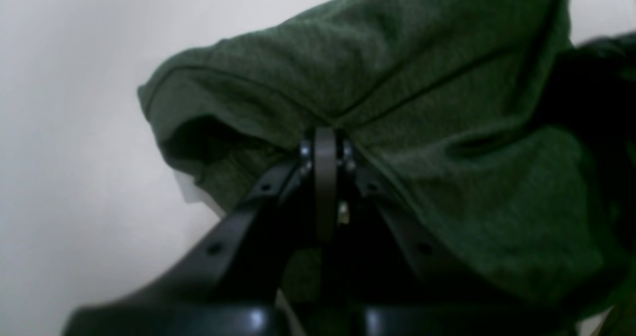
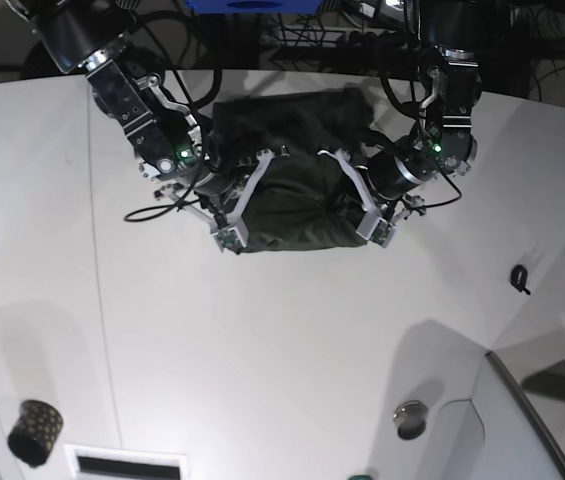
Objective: Layout the t-shirt on the table in an organized manner, then fold the t-shirt properly
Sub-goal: 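Grasp the bundle sides with both grippers and square it, then release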
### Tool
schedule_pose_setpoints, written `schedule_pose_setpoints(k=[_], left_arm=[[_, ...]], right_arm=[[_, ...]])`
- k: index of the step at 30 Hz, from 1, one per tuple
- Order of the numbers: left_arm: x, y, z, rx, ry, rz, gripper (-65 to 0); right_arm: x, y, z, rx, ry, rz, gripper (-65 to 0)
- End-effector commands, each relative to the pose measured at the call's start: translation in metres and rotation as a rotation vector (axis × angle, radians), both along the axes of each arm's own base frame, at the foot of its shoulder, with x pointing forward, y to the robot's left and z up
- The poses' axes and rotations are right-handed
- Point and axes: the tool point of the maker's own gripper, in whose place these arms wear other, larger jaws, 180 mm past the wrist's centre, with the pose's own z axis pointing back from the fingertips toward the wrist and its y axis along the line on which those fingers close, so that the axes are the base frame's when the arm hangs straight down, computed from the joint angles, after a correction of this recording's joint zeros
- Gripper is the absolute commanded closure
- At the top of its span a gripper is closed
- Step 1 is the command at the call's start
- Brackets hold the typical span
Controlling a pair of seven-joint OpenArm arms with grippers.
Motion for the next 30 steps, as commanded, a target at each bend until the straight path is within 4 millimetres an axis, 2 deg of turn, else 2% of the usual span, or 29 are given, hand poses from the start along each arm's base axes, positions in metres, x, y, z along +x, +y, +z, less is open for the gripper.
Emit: schedule_pose_setpoints(k=[1,6,9,11,13,17,19,21,24,27,28,30], left_arm=[[0.011,0.001,0.012,-0.013,-0.044,0.005,0.0],[0.011,0.002,0.010,-0.013,-0.043,0.006,0.0],[0.011,0.002,0.010,-0.013,-0.043,0.006,0.0],[0.013,0.005,0.014,-0.016,-0.055,0.018,0.0],[0.022,0.017,0.029,-0.014,-0.101,0.060,0.0],[0.039,0.039,0.080,-0.036,-0.242,0.151,0.0],[0.039,0.052,0.097,-0.016,-0.268,0.178,0.0],[0.030,0.067,0.103,0.017,-0.247,0.202,0.0],[0.009,0.081,0.089,0.024,-0.156,0.232,0.0],[-0.012,0.096,0.068,-0.029,-0.056,0.291,0.0],[-0.017,0.101,0.064,-0.058,-0.039,0.322,-3.6],[-0.022,0.108,0.055,-0.125,-0.011,0.376,-29.3]], right_arm=[[0.007,-0.003,0.003,-0.005,-0.018,-0.007,-0.6],[0.006,-0.010,0.000,-0.019,-0.020,-0.009,-0.6],[0.012,-0.006,0.013,-0.001,-0.054,-0.006,-0.6],[0.019,-0.001,0.029,0.025,-0.095,-0.001,-0.6],[0.021,0.002,0.043,0.044,-0.131,0.005,-0.6],[0.025,0.006,0.065,0.075,-0.184,0.014,-0.6],[0.031,-0.007,0.065,0.066,-0.177,-0.027,-0.6],[0.034,-0.022,0.063,0.062,-0.173,-0.076,-0.6],[0.039,-0.051,0.061,0.052,-0.170,-0.166,-0.6],[0.042,-0.089,0.060,0.009,-0.179,-0.229,-0.8],[0.043,-0.097,0.061,-0.003,-0.185,-0.228,-0.8],[0.041,-0.107,0.060,-0.017,-0.186,-0.219,-0.8]])
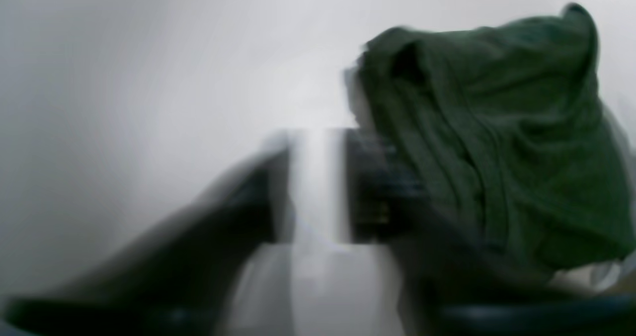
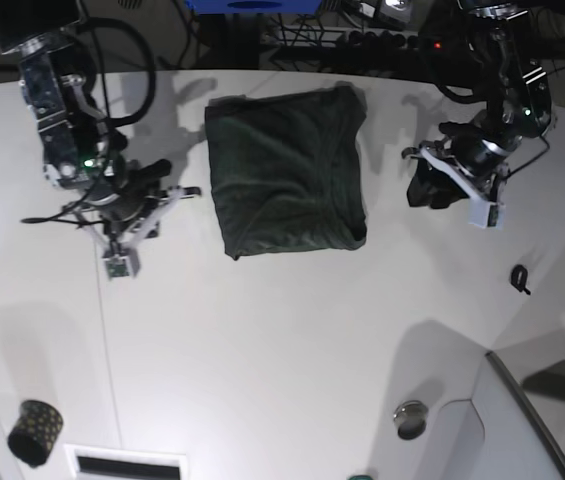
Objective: Layout the t-shirt on the table in an organized manner, then fold the t-shirt properly
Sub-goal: 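Grasp the bundle sides with both grippers and square it, then release, then push and flatten the folded shirt with the left gripper into a square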
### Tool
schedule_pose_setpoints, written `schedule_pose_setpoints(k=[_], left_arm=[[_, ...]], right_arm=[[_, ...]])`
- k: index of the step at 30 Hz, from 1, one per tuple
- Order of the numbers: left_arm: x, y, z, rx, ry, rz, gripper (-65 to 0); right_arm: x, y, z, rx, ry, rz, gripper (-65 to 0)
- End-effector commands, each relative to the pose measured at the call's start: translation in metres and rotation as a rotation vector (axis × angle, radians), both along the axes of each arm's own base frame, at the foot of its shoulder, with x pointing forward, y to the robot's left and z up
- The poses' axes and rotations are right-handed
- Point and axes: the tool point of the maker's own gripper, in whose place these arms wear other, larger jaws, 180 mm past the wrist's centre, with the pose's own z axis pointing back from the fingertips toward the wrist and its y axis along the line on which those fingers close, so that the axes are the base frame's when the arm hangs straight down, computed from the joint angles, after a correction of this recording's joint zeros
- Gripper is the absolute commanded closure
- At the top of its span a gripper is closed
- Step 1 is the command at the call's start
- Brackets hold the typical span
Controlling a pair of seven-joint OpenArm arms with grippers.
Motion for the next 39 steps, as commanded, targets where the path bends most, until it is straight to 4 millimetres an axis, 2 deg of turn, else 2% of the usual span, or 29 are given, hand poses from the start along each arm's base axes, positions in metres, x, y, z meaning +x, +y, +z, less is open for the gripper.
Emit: schedule_pose_setpoints(k=[1,2,3,4,9,17,23,25,27,29,30,33,39], left_arm=[[0.005,0.002,0.005,-0.035,-0.029,0.012,-41.6],[0.003,0.004,0.002,-0.059,-0.020,0.017,-49.2],[0.001,-0.001,-0.001,-0.092,-0.018,0.000,-53.0],[0.000,-0.010,-0.002,-0.128,-0.021,-0.027,-53.6],[-0.002,-0.044,-0.023,-0.219,0.031,-0.100,-48.1],[-0.008,-0.075,-0.054,-0.323,0.102,-0.087,-48.9],[-0.019,-0.109,-0.073,-0.361,0.171,-0.159,-47.7],[-0.019,-0.111,-0.073,-0.362,0.173,-0.165,-42.3],[-0.013,-0.110,-0.071,-0.360,0.162,-0.168,-26.3],[-0.006,-0.107,-0.069,-0.348,0.153,-0.172,-5.9],[-0.002,-0.106,-0.067,-0.345,0.146,-0.175,0.0],[0.010,-0.095,-0.062,-0.309,0.138,-0.194,0.0],[0.031,-0.090,-0.052,-0.138,0.189,-0.422,0.0]], right_arm=[[0.009,0.000,0.012,0.015,-0.047,0.008,-0.8],[0.008,-0.004,0.011,0.016,-0.044,0.002,-0.8],[0.008,-0.006,0.011,0.018,-0.045,-0.001,-0.8],[0.008,-0.008,0.011,0.018,-0.047,-0.001,-0.8],[0.002,-0.011,0.007,0.016,-0.034,0.003,-0.8],[-0.003,-0.009,0.003,0.016,-0.021,0.014,-0.8],[-0.005,-0.010,0.002,0.015,-0.016,0.010,-0.6],[-0.005,-0.011,0.002,0.015,-0.016,0.009,-0.6],[-0.005,-0.012,0.002,0.013,-0.017,0.007,-0.6],[-0.005,-0.013,0.002,0.011,-0.016,0.006,-0.5],[-0.004,-0.016,0.002,0.010,-0.018,-0.003,-0.5],[0.000,-0.033,0.005,0.004,-0.027,-0.056,-0.5],[0.005,-0.060,0.010,-0.009,-0.043,-0.129,-0.5]])
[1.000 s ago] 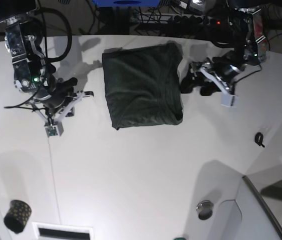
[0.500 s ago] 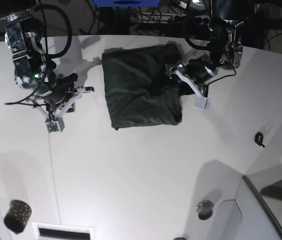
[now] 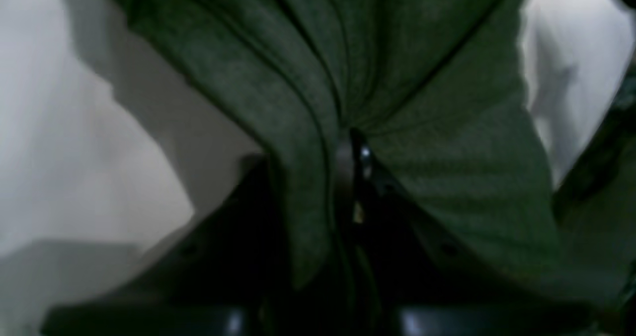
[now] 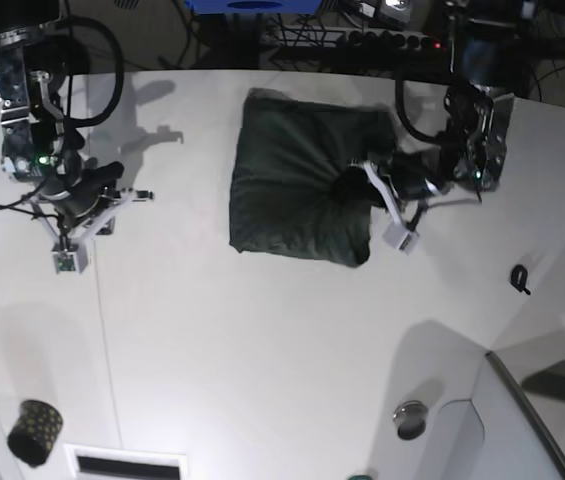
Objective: Layout the t-shirt on the table in an organized manner, then fold the t-shirt properly
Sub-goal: 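Push and flatten the folded shirt with the left gripper into a square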
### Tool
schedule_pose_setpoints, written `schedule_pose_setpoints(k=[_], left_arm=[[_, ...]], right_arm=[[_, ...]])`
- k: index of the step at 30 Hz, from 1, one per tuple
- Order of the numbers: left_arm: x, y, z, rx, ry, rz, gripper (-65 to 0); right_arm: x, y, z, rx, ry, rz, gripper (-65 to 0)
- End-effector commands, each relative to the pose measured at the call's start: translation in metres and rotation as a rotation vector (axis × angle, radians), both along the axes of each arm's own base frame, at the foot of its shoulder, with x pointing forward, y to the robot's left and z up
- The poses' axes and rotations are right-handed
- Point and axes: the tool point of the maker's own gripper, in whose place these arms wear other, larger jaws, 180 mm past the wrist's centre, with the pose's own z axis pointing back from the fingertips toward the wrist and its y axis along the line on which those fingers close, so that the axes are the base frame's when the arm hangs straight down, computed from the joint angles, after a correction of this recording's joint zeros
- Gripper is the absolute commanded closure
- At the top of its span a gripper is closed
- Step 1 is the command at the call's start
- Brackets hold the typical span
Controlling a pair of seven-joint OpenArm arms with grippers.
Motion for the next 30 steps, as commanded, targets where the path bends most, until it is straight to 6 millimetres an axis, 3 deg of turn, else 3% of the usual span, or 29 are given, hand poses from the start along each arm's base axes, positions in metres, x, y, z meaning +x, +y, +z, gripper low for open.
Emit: schedule_pose_setpoints(k=[1,11,15,21,24,30], left_arm=[[0.011,0.001,0.009,0.022,-0.033,-0.047,0.0],[0.011,-0.031,0.010,0.356,-0.073,-0.731,0.0],[0.011,-0.020,0.001,0.565,-0.104,-0.975,0.0],[0.029,-0.029,-0.014,0.845,-0.230,-1.182,0.0],[0.038,-0.051,-0.014,0.913,-0.295,-1.242,0.0],[0.047,-0.093,-0.005,0.881,-0.352,-1.251,0.0]], right_arm=[[0.010,-0.006,0.012,-0.008,-0.045,-0.003,-0.5],[0.004,-0.017,0.009,-0.014,-0.035,-0.033,-0.5],[0.003,-0.036,0.011,-0.017,-0.039,-0.093,-0.5],[-0.009,-0.065,0.008,-0.035,-0.025,-0.172,-0.5],[-0.016,-0.068,0.005,-0.037,-0.012,-0.183,-0.5],[-0.028,-0.071,-0.002,-0.040,0.014,-0.194,-0.5]])
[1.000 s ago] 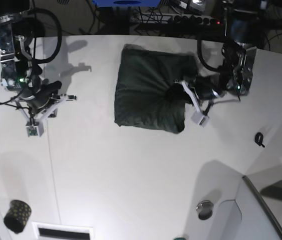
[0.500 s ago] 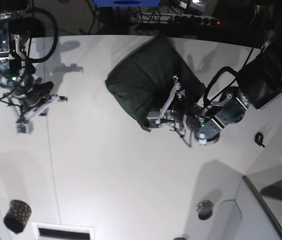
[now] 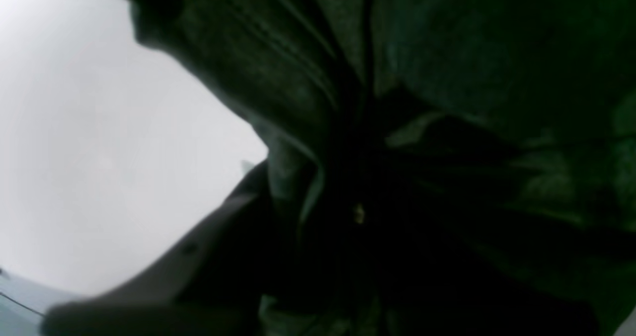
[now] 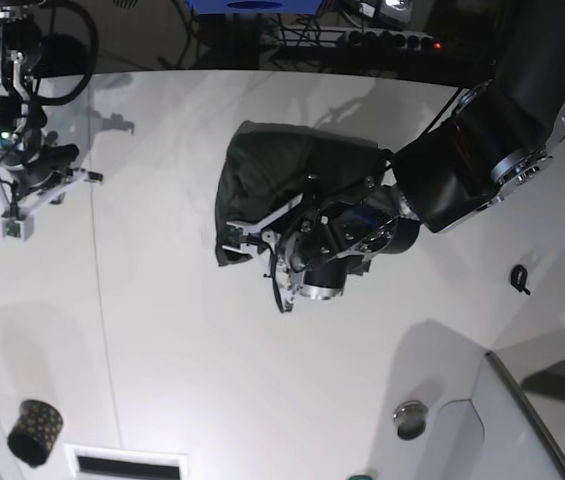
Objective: Layout the t-shirt on the table in an organized manner, then fold the t-shirt properly
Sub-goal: 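Push and flatten the folded shirt with the left gripper into a square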
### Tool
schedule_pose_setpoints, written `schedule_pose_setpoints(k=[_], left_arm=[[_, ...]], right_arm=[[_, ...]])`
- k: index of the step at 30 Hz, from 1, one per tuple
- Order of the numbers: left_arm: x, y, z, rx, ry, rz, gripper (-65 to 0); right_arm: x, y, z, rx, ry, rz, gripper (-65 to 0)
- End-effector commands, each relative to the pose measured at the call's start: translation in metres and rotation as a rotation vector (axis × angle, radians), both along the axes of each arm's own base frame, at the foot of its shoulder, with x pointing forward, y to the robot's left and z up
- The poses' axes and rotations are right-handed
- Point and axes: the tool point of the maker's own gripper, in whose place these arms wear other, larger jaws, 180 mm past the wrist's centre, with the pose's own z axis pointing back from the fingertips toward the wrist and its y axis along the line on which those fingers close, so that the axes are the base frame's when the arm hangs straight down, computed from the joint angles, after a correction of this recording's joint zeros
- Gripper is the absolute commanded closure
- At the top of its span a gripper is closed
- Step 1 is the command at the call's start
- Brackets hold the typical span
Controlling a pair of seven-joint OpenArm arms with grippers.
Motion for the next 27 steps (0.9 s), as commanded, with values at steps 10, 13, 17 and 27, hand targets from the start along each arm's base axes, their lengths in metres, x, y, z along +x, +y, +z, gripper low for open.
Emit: schedule_pose_setpoints(k=[10,13,17,27], left_arm=[[-0.013,-0.034,-0.006,-0.034,0.041,-0.011,0.0],[-0.021,-0.037,-0.010,-0.039,0.055,-0.013,0.0],[-0.033,-0.048,-0.014,-0.054,0.078,-0.021,0.0],[-0.023,-0.064,0.000,-0.175,0.115,0.098,0.0]], right_arm=[[0.006,-0.010,0.010,0.008,-0.055,-0.061,-0.5],[0.005,-0.019,0.012,0.001,-0.060,-0.088,-0.5],[0.004,-0.021,0.012,0.001,-0.057,-0.091,-0.5],[0.004,-0.020,0.012,0.001,-0.057,-0.088,-0.5]])
